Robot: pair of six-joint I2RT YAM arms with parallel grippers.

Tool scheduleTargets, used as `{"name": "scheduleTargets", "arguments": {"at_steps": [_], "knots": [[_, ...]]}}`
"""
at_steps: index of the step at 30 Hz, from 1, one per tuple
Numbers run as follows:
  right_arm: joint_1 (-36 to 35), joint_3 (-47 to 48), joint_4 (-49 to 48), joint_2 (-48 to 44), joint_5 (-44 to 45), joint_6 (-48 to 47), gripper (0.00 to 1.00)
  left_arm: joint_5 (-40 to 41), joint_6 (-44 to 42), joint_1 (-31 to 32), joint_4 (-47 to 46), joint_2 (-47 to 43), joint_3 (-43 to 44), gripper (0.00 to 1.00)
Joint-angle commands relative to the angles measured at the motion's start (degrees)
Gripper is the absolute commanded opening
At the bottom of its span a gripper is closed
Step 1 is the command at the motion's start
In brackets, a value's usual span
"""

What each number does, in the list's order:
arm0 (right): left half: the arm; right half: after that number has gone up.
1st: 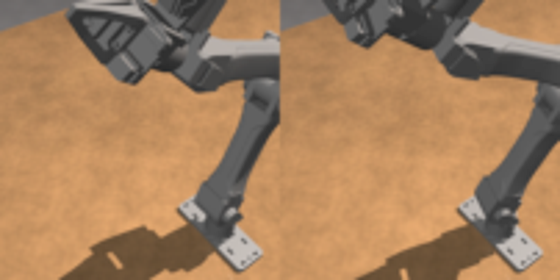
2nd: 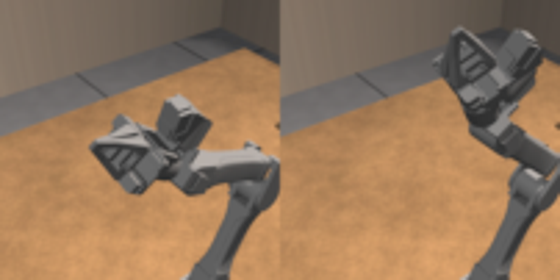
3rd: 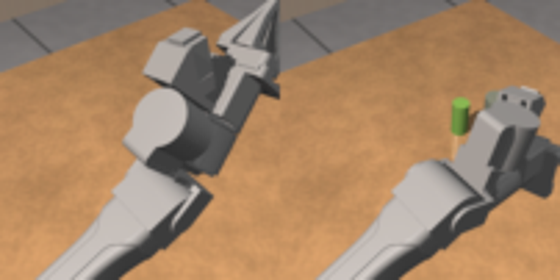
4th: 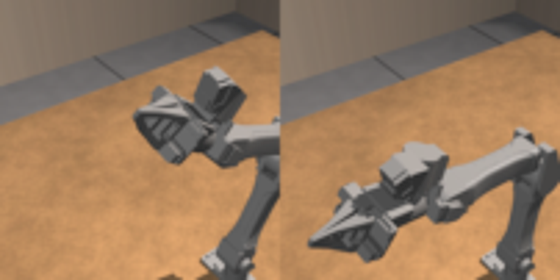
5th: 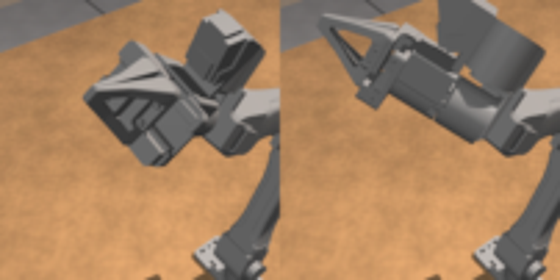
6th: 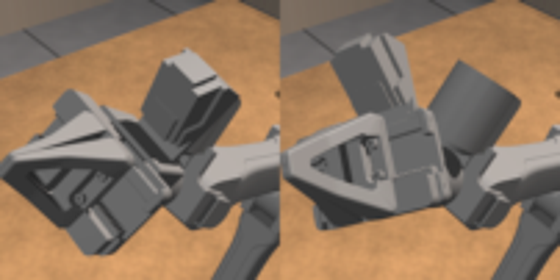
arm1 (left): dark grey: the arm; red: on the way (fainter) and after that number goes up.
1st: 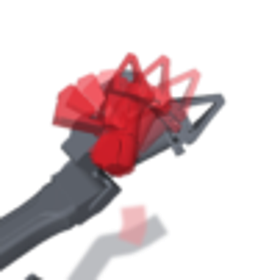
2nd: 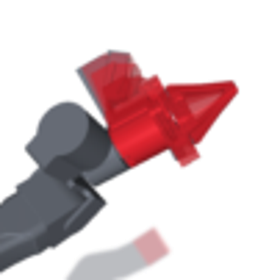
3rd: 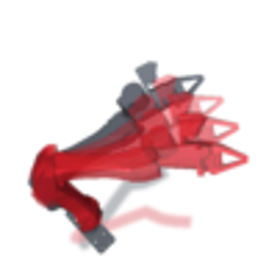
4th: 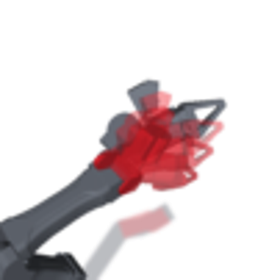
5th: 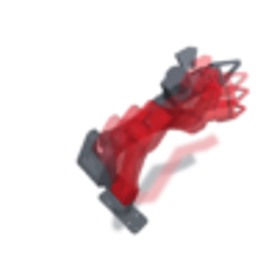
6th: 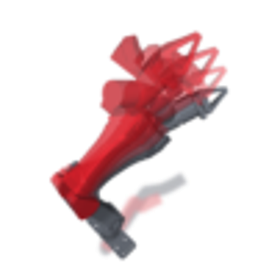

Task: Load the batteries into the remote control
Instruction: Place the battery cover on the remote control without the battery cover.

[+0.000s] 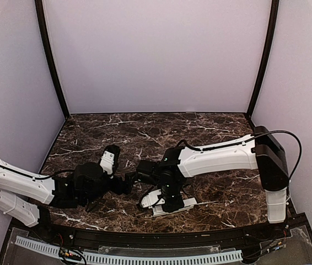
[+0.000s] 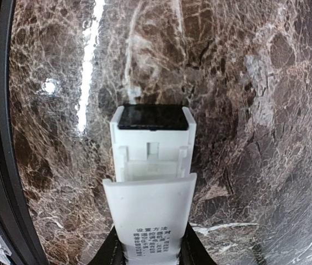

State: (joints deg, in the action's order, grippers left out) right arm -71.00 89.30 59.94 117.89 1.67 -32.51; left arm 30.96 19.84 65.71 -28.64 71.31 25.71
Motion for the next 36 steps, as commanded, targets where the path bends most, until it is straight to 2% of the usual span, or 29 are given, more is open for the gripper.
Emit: {"name": "scheduleTargets", "arguments": {"at_steps": [1,6,24,36], "knots": [[-0.5,0.9,0.3,0.9,1.1,0.0,0.26,0.3,-1.0,-0.6,0.5,0.4,-0.1,0.91],[-0.5,0.9,0.1,1.0,1.1,-0.1,0.31,0.0,-1.3,-0.6,0.3,1.0,0.4,0.91],[-0.5,1.8,-0.2,1.9,0.5,-0.3,0.33,-0.8,-1.8,-0.8,-0.4,2.2,0.8,0.92],[-0.4,3.5,0.7,2.8,-0.7,-0.1,0.41,-0.9,-2.0,-0.8,0.1,1.5,0.4,0.92]]}}
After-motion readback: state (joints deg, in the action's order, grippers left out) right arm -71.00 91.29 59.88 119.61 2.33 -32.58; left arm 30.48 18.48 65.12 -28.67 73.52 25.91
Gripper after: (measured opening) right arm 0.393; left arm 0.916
